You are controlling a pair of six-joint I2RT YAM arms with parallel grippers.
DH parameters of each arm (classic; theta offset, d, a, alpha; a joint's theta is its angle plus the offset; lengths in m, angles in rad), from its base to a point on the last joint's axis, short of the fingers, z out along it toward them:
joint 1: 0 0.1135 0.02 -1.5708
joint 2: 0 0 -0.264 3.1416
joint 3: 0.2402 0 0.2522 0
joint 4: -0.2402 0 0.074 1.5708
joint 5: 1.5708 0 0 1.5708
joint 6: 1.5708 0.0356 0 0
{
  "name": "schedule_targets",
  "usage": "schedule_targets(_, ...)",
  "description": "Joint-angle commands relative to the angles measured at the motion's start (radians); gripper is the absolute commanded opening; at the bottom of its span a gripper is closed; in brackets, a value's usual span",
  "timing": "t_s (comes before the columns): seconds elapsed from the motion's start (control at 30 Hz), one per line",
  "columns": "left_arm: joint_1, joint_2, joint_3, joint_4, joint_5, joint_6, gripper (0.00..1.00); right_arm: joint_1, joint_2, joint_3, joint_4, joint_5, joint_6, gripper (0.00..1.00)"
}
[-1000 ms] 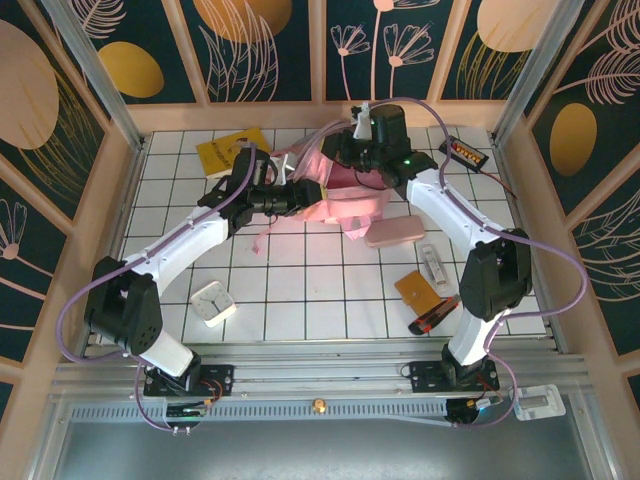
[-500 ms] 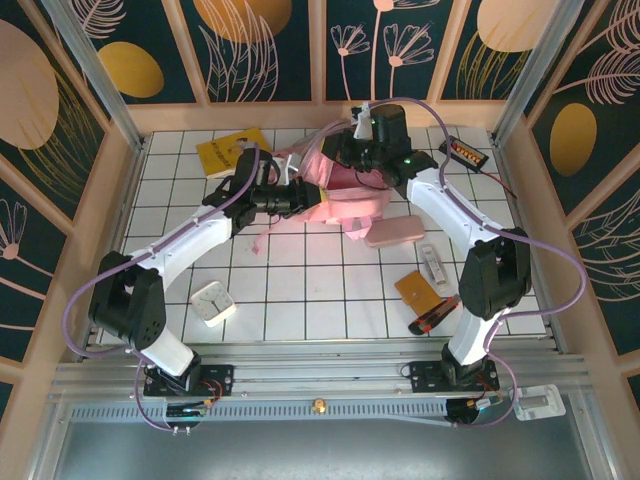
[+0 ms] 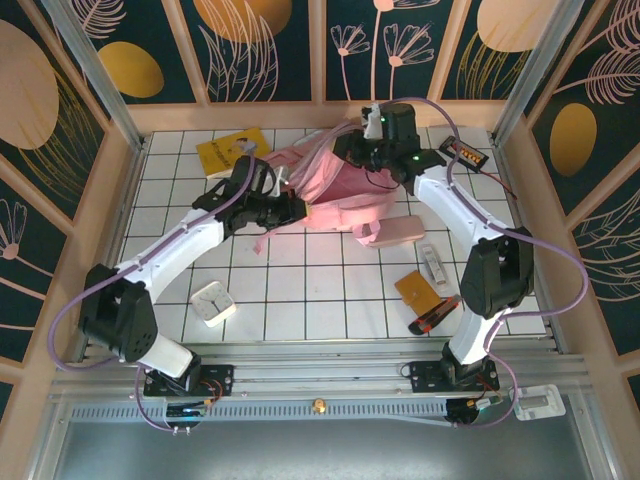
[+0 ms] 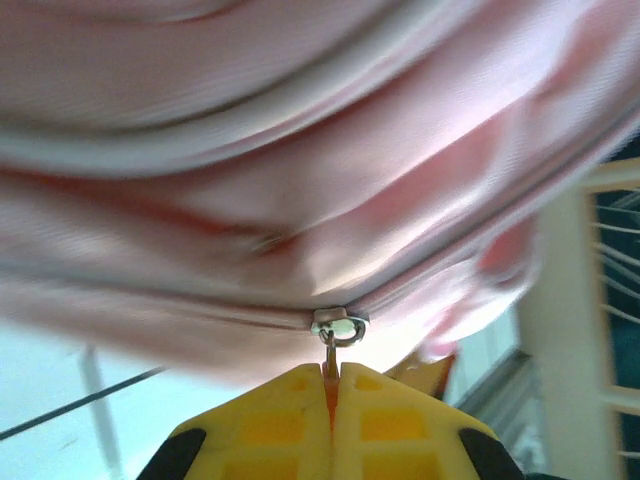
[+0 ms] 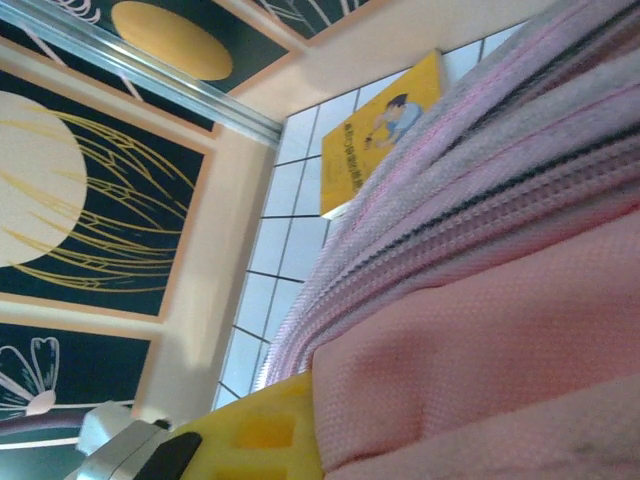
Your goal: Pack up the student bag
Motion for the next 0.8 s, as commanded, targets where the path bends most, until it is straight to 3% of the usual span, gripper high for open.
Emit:
schedule_targets(0.0,0.008,-0.044,0.025,-0.328,-0.248,0.068,0.00,-0.040,-0.071,0.002,0.040,0.005,-0.070,0.00)
schedule_targets(0.13,0.021,-0.030,0.015,-0.467,-0.431,0.072,0.00,-0.058,-0.086,-0.039,0.077,-0.051,-0.061,0.00)
schedule_targets(0.23,0.047,-0.003,-0.038,-0.478,-0.545,0.090,0.00,-0.056,-0.082,-0.049,0.125,-0.109,-0.029,0.00)
schedule_targets(0.4,0.153,0.025,-0.134,-0.370,-0.602,0.117,0.00,-0.036,-0.059,-0.041,0.183,-0.169,0.014,0.00)
schedule_targets(0.53,0.167,-0.011,-0.108,-0.343,-0.642,0.149,0.02,-0.018,-0.031,0.004,0.178,-0.179,0.019,0.00)
schedule_targets(0.77,0.165,-0.309,-0.162,-0.177,-0.594,0.194,0.60,0.016,0.013,0.067,0.187,-0.198,0.046,0.00)
